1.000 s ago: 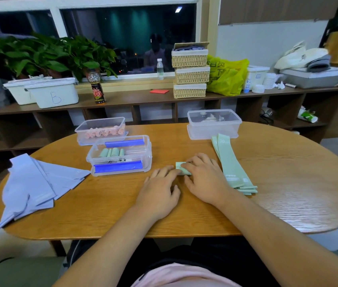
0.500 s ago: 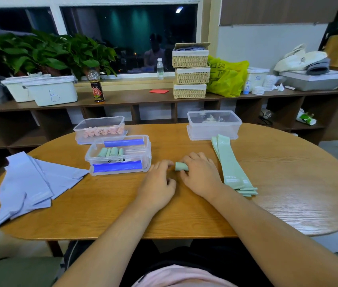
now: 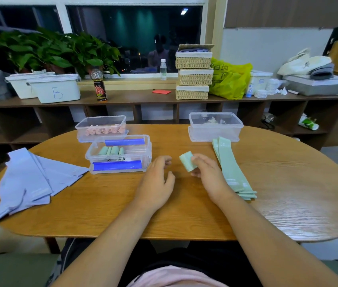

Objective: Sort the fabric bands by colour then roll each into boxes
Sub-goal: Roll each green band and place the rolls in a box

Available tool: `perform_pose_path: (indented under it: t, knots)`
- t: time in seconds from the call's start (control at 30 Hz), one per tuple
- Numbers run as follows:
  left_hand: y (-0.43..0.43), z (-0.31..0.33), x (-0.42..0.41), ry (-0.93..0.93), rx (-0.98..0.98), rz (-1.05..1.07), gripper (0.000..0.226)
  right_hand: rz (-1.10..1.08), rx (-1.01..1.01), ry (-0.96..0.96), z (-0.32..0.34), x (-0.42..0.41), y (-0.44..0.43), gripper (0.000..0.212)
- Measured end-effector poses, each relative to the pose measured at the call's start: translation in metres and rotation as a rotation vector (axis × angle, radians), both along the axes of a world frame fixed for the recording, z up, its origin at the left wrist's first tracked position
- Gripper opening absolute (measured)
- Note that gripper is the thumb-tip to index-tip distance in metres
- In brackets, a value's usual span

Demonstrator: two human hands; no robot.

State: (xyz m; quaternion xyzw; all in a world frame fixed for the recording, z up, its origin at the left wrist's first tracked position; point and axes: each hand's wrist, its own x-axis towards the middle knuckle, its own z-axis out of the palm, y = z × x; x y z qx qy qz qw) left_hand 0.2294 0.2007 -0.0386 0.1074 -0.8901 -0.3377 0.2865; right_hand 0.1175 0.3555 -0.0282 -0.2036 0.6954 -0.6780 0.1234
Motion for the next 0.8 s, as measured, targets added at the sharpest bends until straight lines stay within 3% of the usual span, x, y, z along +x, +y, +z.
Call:
perform_pose_path:
  t: [0.17, 0.33, 0.53, 0.8]
  knots:
    - [0.003, 0.001, 0.002, 0.045, -0.016, -0.091, 0.061, 0.208, -0.262, -0.276, 0.003, 0.011, 0.001, 0.030]
    - [0.006, 0.005, 0.005, 0.064, -0.001, -0.144, 0.078, 0.366, -0.244, -0.296, 0.009, 0.020, 0.000, 0.033]
    - [0.007, 0.004, 0.004, 0.086, -0.051, -0.101, 0.070, 0.423, -0.175, -0.222, 0.008, 0.024, -0.002, 0.029]
    - [0.008, 0.001, 0.004, 0.034, -0.146, -0.036, 0.050, 0.306, -0.141, -0.179, 0.002, 0.017, 0.000, 0.019]
